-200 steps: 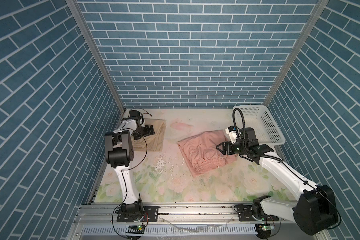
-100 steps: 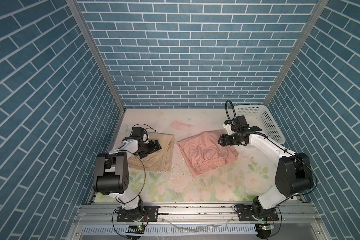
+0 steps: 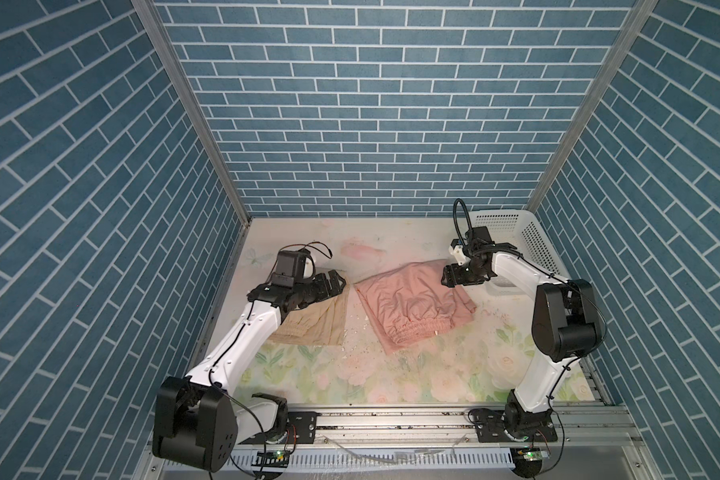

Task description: Fold and stack the shorts

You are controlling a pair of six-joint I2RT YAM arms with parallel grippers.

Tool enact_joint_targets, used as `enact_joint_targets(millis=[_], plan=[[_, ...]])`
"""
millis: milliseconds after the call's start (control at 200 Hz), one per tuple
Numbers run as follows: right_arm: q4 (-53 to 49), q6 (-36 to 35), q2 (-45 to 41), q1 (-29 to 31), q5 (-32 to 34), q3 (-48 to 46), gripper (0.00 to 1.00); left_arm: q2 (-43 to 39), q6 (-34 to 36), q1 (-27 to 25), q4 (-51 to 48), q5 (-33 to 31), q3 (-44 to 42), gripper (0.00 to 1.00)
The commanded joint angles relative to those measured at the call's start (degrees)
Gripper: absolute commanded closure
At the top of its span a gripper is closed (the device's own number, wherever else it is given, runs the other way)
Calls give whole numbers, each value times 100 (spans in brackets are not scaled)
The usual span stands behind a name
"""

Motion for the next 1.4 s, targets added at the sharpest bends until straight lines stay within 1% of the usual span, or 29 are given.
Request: enact_joint_targets(millis=[0, 230, 305, 355, 430, 555, 635, 830, 970, 1060, 1165, 1220, 1255, 1325, 1395], plan=[[81, -245, 193, 1, 126, 30, 23, 123, -660, -427, 753, -129, -350, 0], [204, -257, 429, -119, 195, 96, 23, 429, -1021, -1225, 1744, -623, -805, 0], [221, -248, 521, -148, 161, 157, 23, 602, -1242, -1355, 2194, -737, -959, 0], [229, -248, 602, -156, 143, 214, 23, 752, -1380, -1428, 2531, -763, -1207, 0], [158, -248, 724, -157, 143, 325, 23, 1035, -1491, -1511, 2866, -708, -1265, 0], [129, -248, 855, -156, 96, 368, 24, 1465, -1388, -1754, 2737, -832, -1003, 0], [137, -249, 909, -156, 35, 340, 24, 1696, -1455, -1854, 2877, -819, -994, 0], [229, -115, 749, -156, -262, 85, 26, 2057, -1551, -1931, 2844, -826, -752, 0], [339, 112, 612, -156, -717, -126, 28, 2316, -1542, -1997, 2890, -782, -635, 0], [389, 182, 585, -156, -795, -228, 30, 2507, -1564, -2034, 3058, -712, -584, 0], [367, 191, 563, -157, -835, -291, 34, 2684, -1611, -2096, 3203, -677, -531, 0], [376, 222, 520, -156, -885, -339, 39, 2770, -1616, -2127, 3263, -628, -491, 3], [397, 242, 486, -161, -933, -372, 41, 2822, -1617, -2135, 3243, -610, -453, 6], [487, 300, 408, -156, -1051, -462, 56, 2910, -1552, -2156, 3120, -560, -344, 19], [544, 364, 358, -156, -1149, -513, 62, 2957, -1432, -2200, 2908, -555, -196, 35]])
